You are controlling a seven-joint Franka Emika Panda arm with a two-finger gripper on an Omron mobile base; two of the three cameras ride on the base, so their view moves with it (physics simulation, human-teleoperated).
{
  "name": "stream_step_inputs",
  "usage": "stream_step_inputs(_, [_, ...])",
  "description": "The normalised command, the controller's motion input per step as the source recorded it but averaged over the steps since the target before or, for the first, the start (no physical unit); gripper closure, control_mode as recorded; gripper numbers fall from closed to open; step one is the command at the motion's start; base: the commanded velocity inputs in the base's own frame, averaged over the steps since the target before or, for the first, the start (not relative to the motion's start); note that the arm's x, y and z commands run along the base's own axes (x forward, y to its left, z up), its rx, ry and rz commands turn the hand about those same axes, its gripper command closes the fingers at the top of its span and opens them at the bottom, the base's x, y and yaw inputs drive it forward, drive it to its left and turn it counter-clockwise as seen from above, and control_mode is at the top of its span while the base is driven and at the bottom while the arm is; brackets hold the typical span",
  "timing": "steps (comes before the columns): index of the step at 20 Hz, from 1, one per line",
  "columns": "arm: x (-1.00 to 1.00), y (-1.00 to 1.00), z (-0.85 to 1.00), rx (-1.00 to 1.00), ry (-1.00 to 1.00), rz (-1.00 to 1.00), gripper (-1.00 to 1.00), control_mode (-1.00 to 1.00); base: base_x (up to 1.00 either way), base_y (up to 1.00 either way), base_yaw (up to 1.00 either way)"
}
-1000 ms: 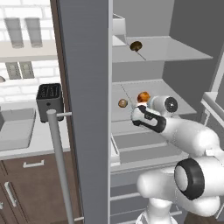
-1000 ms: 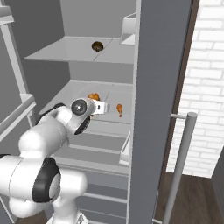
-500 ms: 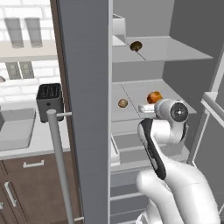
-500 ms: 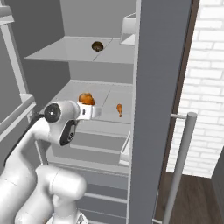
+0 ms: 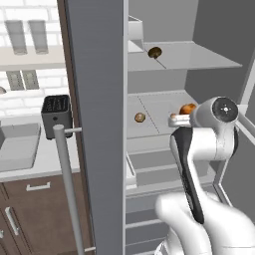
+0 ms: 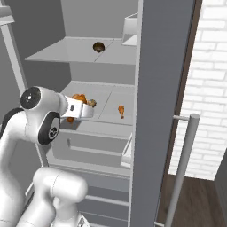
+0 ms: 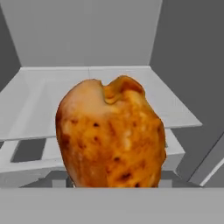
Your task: Place one mushroom and one chicken drumstick in each tupperware on the nearby counter, to pack two identical lunches.
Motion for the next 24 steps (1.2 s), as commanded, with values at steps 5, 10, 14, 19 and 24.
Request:
stream_step_inputs(5, [-0.2, 0.01, -0.13, 0.0, 0.01, 0.0, 1.0, 1.0, -0.8, 0.21, 0.03])
stream_step_inputs(10, [0.0, 0.0, 0.0, 0.0, 0.0, 0.0, 1.0, 1.0, -1.0, 0.83, 0.03])
stream_step_inputs(14, [0.0, 0.0, 0.0, 0.0, 0.0, 0.0, 1.0, 1.0, -0.74, 1.0, 0.01])
stream_step_inputs(19, [0.0, 0.0, 0.0, 0.0, 0.0, 0.0, 1.0, 1.0, -0.11, 1.0, 0.07])
stream_step_inputs(24, [0.0, 0.0, 0.0, 0.0, 0.0, 0.0, 1.0, 1.0, 0.11, 0.93, 0.22])
